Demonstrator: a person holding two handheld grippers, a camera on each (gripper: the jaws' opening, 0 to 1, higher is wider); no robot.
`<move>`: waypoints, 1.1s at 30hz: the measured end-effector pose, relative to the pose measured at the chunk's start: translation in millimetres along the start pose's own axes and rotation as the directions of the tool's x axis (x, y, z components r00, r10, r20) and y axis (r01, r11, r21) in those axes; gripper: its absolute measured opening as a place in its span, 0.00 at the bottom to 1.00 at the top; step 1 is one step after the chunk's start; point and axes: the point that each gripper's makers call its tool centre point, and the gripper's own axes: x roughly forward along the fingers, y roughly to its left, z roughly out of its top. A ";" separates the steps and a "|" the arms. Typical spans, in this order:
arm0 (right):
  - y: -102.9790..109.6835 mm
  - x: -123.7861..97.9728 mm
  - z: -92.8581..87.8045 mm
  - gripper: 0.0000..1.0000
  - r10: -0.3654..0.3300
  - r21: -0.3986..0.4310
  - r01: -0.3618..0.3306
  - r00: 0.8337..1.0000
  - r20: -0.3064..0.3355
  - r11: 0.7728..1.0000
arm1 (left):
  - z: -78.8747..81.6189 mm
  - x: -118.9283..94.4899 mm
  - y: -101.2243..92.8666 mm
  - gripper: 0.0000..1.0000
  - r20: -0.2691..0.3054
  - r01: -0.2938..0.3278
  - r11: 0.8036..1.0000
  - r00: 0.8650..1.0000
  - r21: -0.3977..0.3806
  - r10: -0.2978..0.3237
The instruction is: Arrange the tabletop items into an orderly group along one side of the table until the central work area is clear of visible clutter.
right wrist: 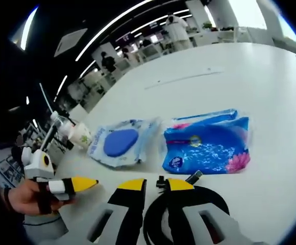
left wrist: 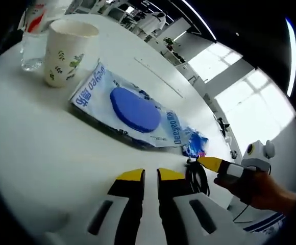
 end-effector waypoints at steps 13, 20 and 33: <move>-35.9 -24.8 -5.0 0.13 -0.055 0.031 0.054 0.998 0.022 0.998 | -24.5 21.4 -37.0 0.08 -0.080 0.061 0.997 0.995 0.049 -0.057; -50.4 -35.1 -9.9 0.13 -0.085 0.037 0.084 0.996 0.024 0.996 | -38.6 28.9 -53.8 0.09 -0.119 0.087 0.994 0.990 0.062 -0.079; -71.4 -48.3 -25.4 0.16 -0.132 0.055 0.132 0.991 0.008 0.990 | -59.2 42.1 -77.2 0.11 -0.171 0.124 0.991 0.979 0.052 -0.114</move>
